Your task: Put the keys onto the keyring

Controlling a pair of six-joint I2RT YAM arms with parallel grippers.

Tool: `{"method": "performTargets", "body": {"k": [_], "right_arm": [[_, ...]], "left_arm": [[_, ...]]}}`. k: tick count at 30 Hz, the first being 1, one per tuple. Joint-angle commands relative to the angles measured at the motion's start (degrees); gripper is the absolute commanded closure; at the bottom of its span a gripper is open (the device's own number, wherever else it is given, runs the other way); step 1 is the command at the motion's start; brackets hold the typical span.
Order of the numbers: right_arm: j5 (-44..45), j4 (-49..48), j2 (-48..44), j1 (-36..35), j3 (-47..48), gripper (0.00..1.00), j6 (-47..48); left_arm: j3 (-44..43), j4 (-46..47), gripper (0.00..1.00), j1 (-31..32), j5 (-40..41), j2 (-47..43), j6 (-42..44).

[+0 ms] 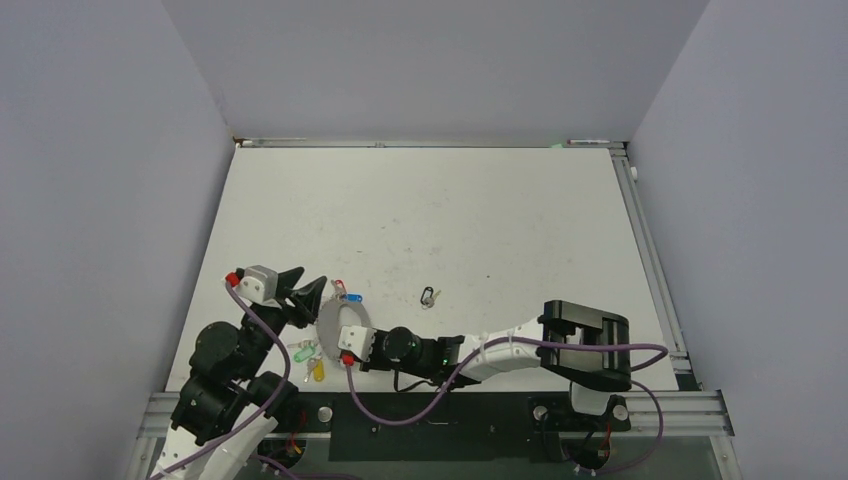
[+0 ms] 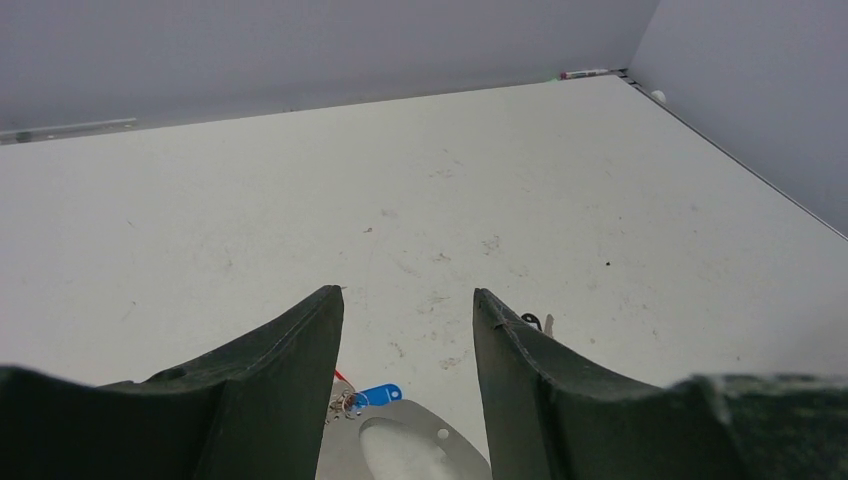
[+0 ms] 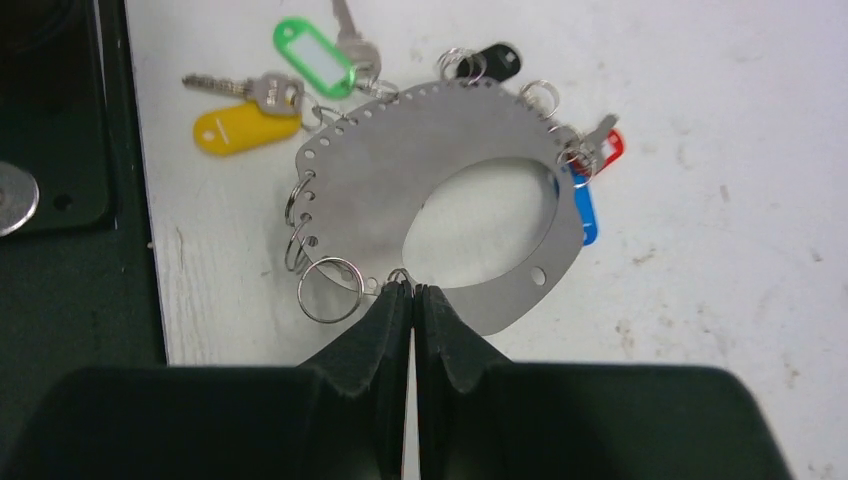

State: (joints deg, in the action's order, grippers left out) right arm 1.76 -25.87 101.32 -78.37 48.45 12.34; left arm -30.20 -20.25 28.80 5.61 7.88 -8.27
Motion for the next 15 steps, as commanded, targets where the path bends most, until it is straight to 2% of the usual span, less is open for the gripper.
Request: {"method": "performTargets", "body": {"k": [1,5,9,15], "right_arm": [[15.3,-16.0,-4.2,-4.2,-3.2,0.95,3.4],[25.7,-24.1,-4.8,-8.0,-6.0,0.95,7.9],[36.1,-32.4,-4.4,-11.5,-7.3,0.95,16.9],[42.7,-43.0,-5.9,-14.7,-9.1,0.95,27.7]], "left_arm": [[0.3,3.8,0.53,-0.3,-3.4,-1.6,0.8],[0.8,5.1,0.52,-0.3,-6.7,-2.9,0.8],[1.0,6.1,0.52,-0.3,-10.4,-3.9,0.7],[1.3,7.8,0.49,-0.2,-16.5,-5.5,-0.1]]}}
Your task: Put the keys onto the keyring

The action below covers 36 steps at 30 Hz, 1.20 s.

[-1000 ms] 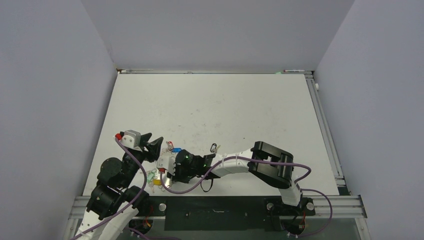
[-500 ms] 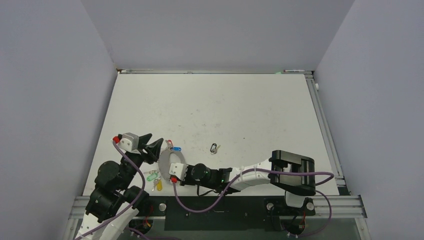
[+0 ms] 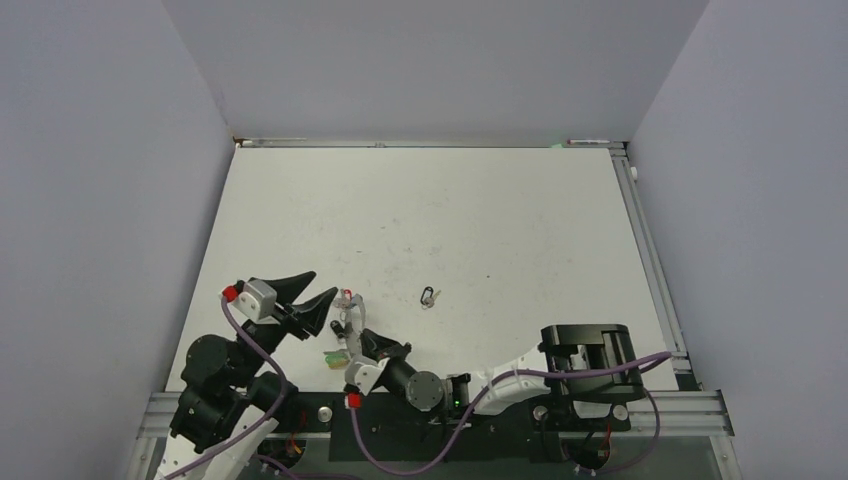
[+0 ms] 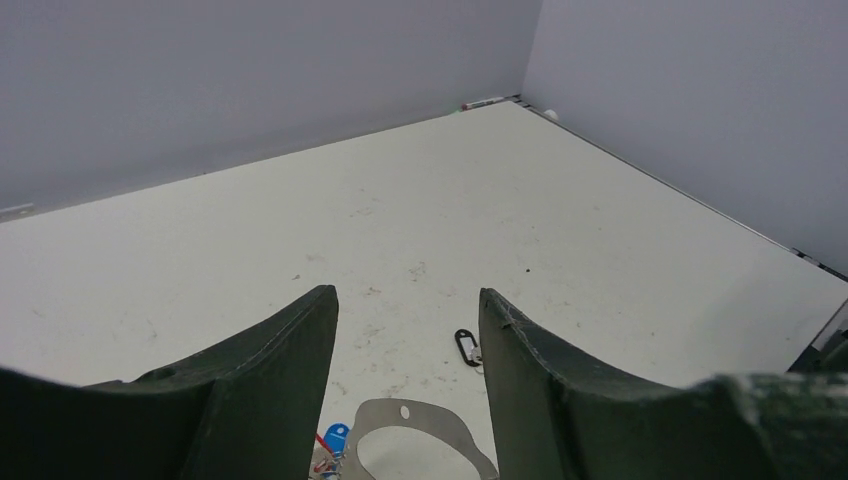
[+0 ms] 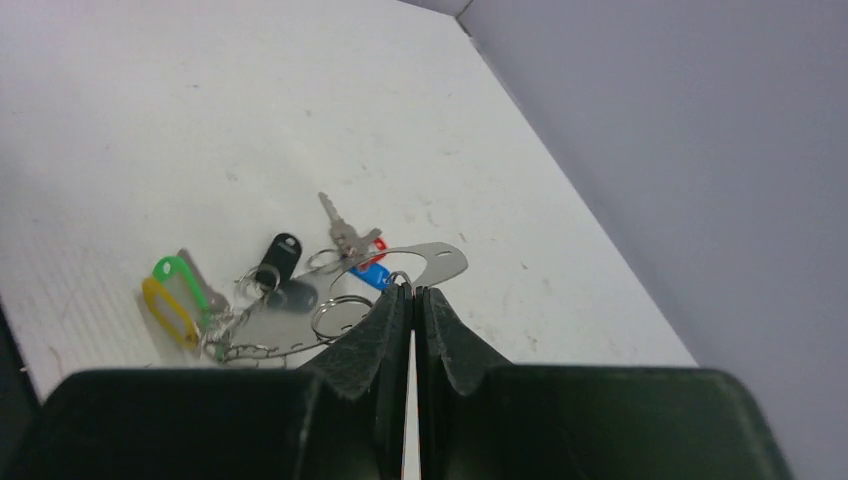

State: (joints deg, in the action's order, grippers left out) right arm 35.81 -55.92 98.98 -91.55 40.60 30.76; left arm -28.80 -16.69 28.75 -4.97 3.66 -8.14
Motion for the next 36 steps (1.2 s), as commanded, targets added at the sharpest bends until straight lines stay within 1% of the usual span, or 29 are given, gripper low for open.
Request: {"method": "performTargets", "body": {"k": [1,5,7,11,16,18,20,23,28,31,36], "right_arm": [[9.2,-14.1,-4.1,-1.9,-1.6,0.95,11.0],[10.4,-18.7,-7.1,-3.5,-3.2,0.95,16.6],[10.0,-19.4,-9.8,-4.0,-4.1,0.95,17.5],[6.9,-17.7,-17.7,-4.3,-6.5,0.95,14.1],[2.9,-14.0,-27.8,-4.2,-9.3,0.95,9.6],[0.8,-11.1,-31.9,-4.0,-9.8,0.95,7.7],[-2.3,-6.6,-36.0,-3.5,-10.1,0.95,5.6],[-6.4,-0.6,-41.9,-2.7,-9.9,0.95,2.8],[-11.0,10.8,-50.6,-2.5,-8.2,0.95,0.3],[-13.7,17.5,-54.0,-2.4,-6.5,0.95,-0.8],[-18.9,26.8,-56.9,-2.3,-3.1,0.95,-2.4]], "left_arm": [[-0.1,4.7,0.49,-0.2,-7.7,-1.7,-0.5],[0.7,7.7,0.48,-0.2,-15.7,-3.3,-2.1],[1.1,9.4,0.48,-0.2,-19.5,-3.4,-3.0],[1.8,13.1,0.48,-0.2,-26.9,-4.9,-5.1],[2.2,18.3,0.48,-0.2,-31.7,-4.3,-6.6],[2.2,20.2,0.47,-0.2,-33.7,-3.8,-6.8],[2.0,22.2,0.44,-0.2,-35.9,-3.1,-6.9],[1.9,26.0,0.40,-0.1,-38.3,0.2,-7.1],[-0.2,29.5,0.38,-0.1,-42.4,6.1,-6.1],[-0.9,32.7,0.38,-0.1,-44.6,9.4,-5.6],[-0.9,42.8,0.41,0.1,-48.3,14.9,-8.4]]}}
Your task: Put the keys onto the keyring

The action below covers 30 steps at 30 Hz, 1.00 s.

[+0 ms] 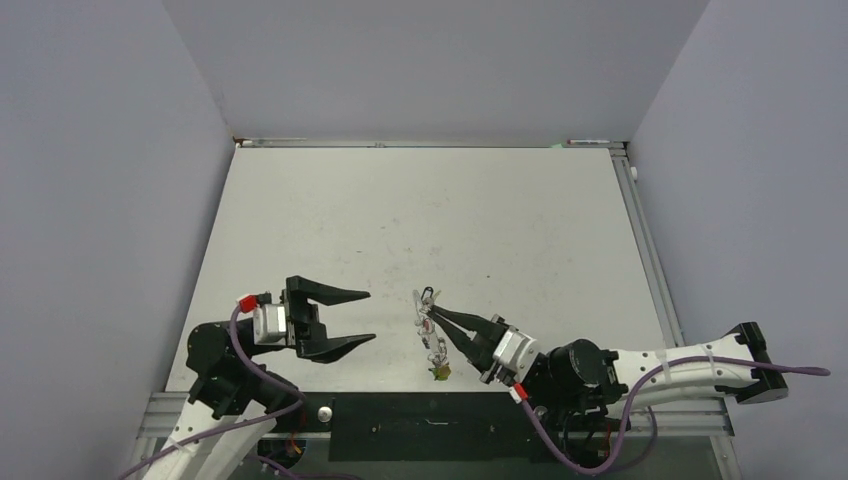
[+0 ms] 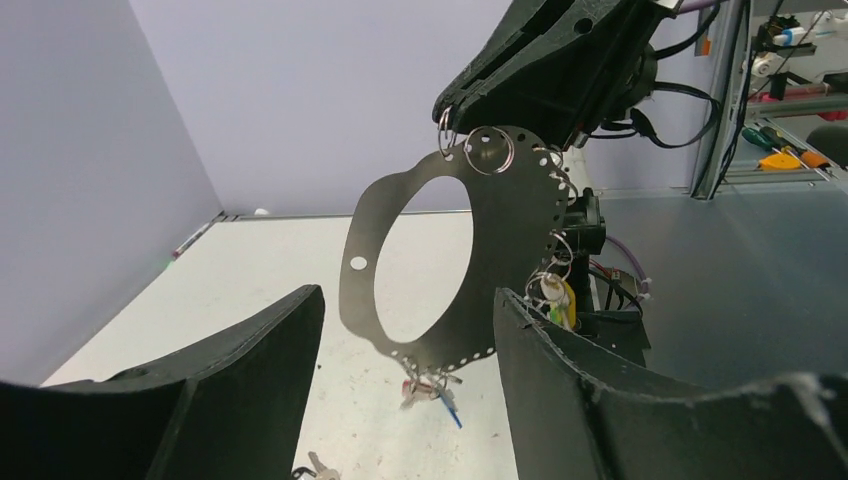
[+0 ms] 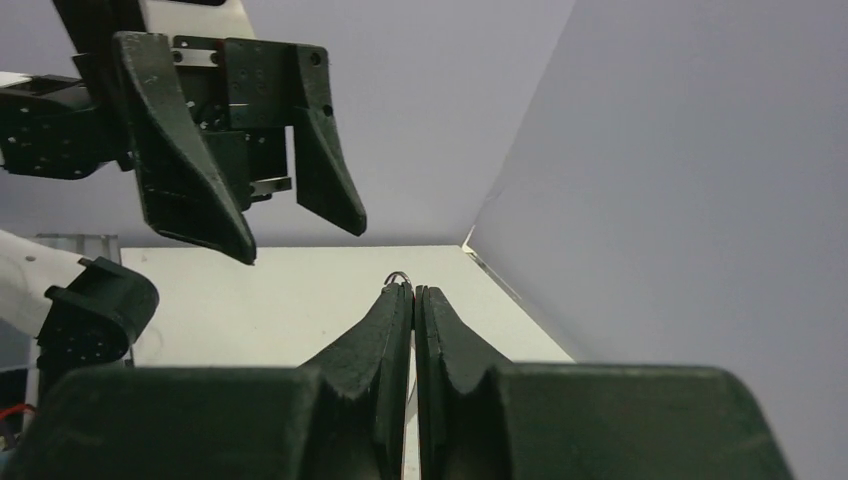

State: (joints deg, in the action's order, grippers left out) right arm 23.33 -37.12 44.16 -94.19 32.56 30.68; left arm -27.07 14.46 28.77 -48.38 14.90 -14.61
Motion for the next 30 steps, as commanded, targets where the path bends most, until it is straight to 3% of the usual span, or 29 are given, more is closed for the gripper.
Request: {"method": "performTargets", "body": {"k": [1,4,9,20,26,30], "right_arm": [[-7.1,9.6,-2.3,0.3,5.8,0.95,-2.5],[-9.2,13.8,-2.3,0.4,8.2,0.95,-3.0],[-12.5,18.1,-1.6,0.5,11.0,0.95,-4.2],[-16.8,20.6,0.5,0.8,13.4,0.95,-6.4],[-18.5,20.4,0.6,0.9,13.7,0.95,-7.0],[-19.0,20.2,0.8,1.0,13.8,0.95,-7.3]], "left_arm": [[-2.7,13.6,0.41,0.2,-6.3,5.1,-2.1],[-3.3,16.5,0.41,1.9,-9.1,8.8,-0.7],[-5.2,12.9,0.38,5.3,-10.8,11.7,6.7],[-10.2,2.3,0.19,9.3,-12.2,15.7,16.3],[-9.4,2.7,0.22,11.2,-11.6,19.0,15.9],[-9.5,3.2,0.33,12.2,-12.0,21.3,15.6]]}}
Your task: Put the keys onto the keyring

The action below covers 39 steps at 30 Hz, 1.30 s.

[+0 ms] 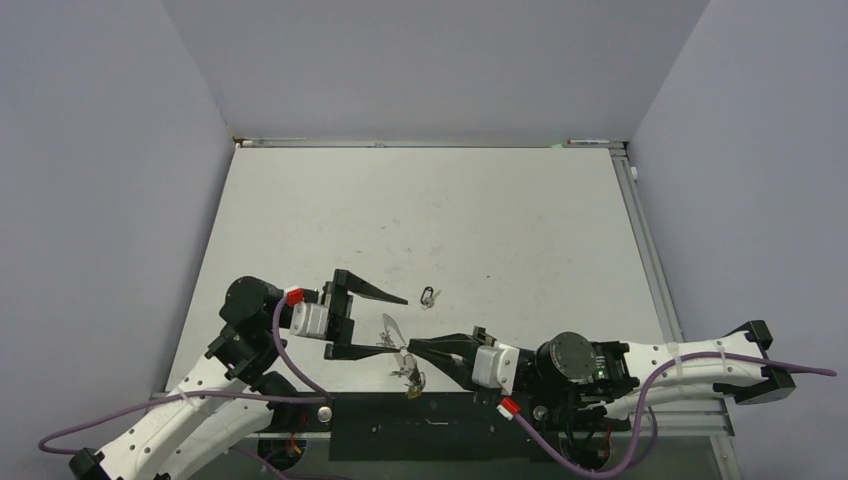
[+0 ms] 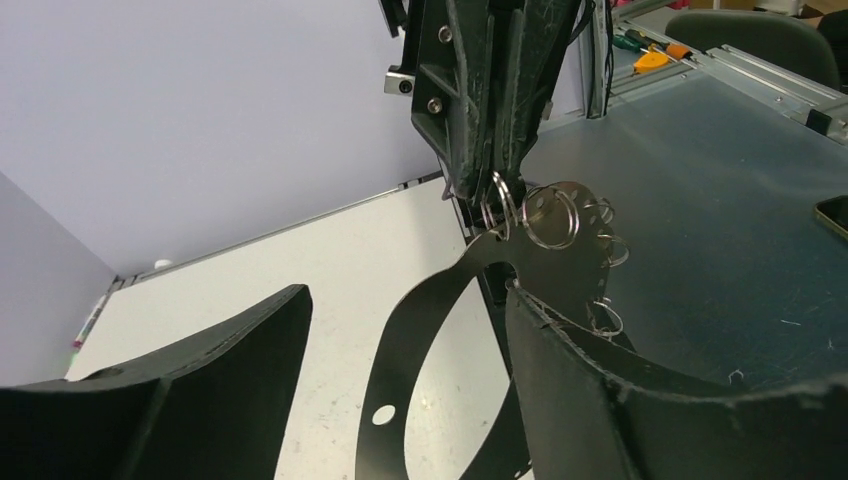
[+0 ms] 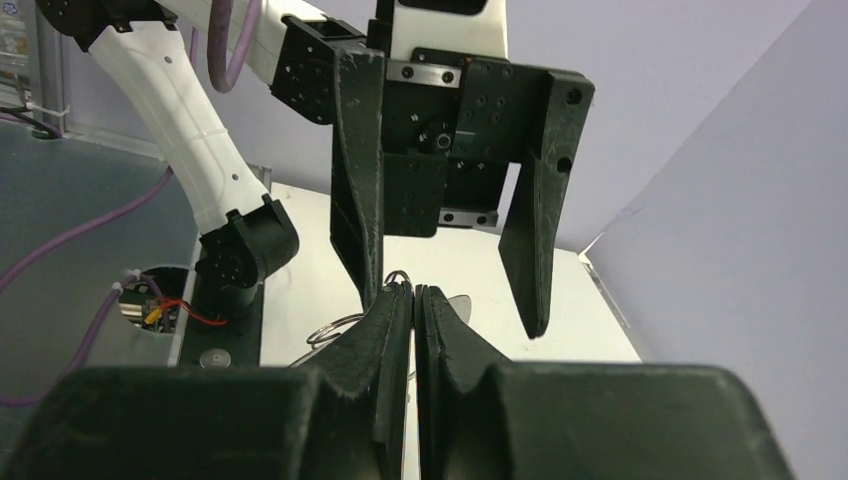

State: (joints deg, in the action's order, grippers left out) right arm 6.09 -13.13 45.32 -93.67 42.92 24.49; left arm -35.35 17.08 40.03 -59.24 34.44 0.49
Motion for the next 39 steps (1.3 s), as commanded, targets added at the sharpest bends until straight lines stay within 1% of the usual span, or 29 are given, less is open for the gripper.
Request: {"method": "performTargets", "body": {"k": [1,5,13,20,26,29,31,33,35,37,39], "right_arm": [[-1.7,-4.0,-0.3,0.5,3.4,0.95,-1.1],[-1.6,-4.4,0.1,0.9,3.0,0.95,-1.3],[-2.1,-4.2,1.0,2.2,3.3,0.95,-1.6],[-3.3,-4.0,1.7,3.8,3.5,0.95,-2.2],[-4.8,-4.4,1.9,5.2,3.4,0.95,-2.8],[-5.2,-4.5,2.1,5.6,3.4,0.95,-3.1],[-5.3,-4.4,2.3,5.7,3.2,0.95,-3.3],[-5.6,-4.3,2.4,6.1,3.0,0.95,-3.6],[-5.6,-4.4,2.4,6.4,2.7,0.95,-3.9],[-5.6,-4.6,2.4,6.8,2.5,0.95,-4.3],[-7.1,-5.0,2.5,7.0,2.2,0.95,-4.6]], "left_arm": [[-1.2,1.2,0.36,1.1,-1.5,2.2,0.0],[-1.2,2.2,0.42,1.4,-2.4,2.9,-0.1],[-0.8,3.5,0.48,2.2,-4.9,3.8,-4.2],[-0.9,4.4,0.51,2.5,-7.3,5.6,-7.6],[-0.7,4.4,0.68,2.7,-7.6,5.7,-7.6],[-0.5,4.4,0.70,2.7,-7.6,5.6,-7.7],[-0.4,4.4,0.68,2.7,-7.5,5.4,-7.9],[-0.3,4.5,0.61,2.7,-7.4,5.1,-8.2],[-0.2,4.9,0.57,2.7,-7.5,4.9,-8.7],[-0.1,5.5,0.58,2.7,-7.7,4.9,-9.4],[0.0,6.3,0.65,2.6,-8.1,4.9,-10.2]]}}
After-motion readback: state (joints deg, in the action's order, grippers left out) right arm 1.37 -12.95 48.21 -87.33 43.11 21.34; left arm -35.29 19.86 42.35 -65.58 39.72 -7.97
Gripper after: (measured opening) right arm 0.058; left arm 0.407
